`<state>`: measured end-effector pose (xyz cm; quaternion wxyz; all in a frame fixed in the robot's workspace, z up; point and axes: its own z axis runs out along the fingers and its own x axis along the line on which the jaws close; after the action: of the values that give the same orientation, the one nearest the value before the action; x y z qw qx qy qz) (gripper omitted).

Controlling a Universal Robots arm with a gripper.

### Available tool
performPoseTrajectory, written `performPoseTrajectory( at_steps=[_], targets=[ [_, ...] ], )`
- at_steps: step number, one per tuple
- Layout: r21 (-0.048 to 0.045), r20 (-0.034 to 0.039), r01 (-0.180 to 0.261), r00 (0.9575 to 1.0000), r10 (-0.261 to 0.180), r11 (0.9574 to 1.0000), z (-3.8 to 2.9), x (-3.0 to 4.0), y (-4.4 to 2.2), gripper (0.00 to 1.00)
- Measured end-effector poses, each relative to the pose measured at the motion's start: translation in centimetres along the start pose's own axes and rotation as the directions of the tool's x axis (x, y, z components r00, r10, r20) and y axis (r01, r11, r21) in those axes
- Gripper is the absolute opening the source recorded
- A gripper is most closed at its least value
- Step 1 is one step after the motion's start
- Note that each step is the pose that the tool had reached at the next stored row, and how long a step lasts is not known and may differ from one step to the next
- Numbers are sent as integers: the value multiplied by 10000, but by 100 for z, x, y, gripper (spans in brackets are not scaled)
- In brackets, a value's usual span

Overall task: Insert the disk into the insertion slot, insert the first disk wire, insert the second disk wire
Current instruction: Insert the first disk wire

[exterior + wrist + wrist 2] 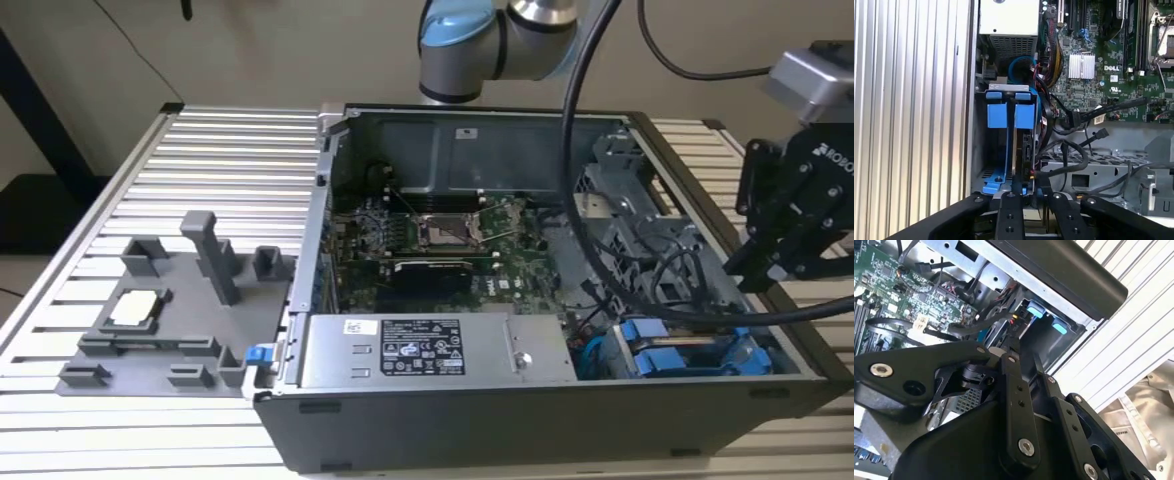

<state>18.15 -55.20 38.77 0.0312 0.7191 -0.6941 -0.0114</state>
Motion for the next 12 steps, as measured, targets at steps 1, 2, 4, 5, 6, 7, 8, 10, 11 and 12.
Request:
performPoseTrajectory(
  at_steps=[1, 2, 4, 5, 6, 7, 8, 10, 11, 12],
  targets=[
    [0, -2, -1, 10000, 1, 10000, -2, -28, -1, 27],
    [0, 0, -3, 10000, 3, 10000, -2, -58, -2, 27],
    [0, 0, -4, 10000, 4, 10000, -3, -119, -4, 27],
    [0, -1, -4, 10000, 4, 10000, -5, -147, -4, 27],
    [0, 1, -5, 10000, 5, 10000, -4, -174, -4, 27],
    [0, 0, -5, 10000, 5, 10000, -6, -195, -2, 27],
    [0, 0, -6, 10000, 6, 10000, -5, -206, 3, 27],
    [5, 0, -4, 10000, 4, 10000, -4, -224, 39, 27],
    [14, 0, -5, 10000, 5, 10000, -1, -230, 76, 27],
    [26, 0, -6, 10000, 6, 10000, 1, -237, 115, 27]
  ],
)
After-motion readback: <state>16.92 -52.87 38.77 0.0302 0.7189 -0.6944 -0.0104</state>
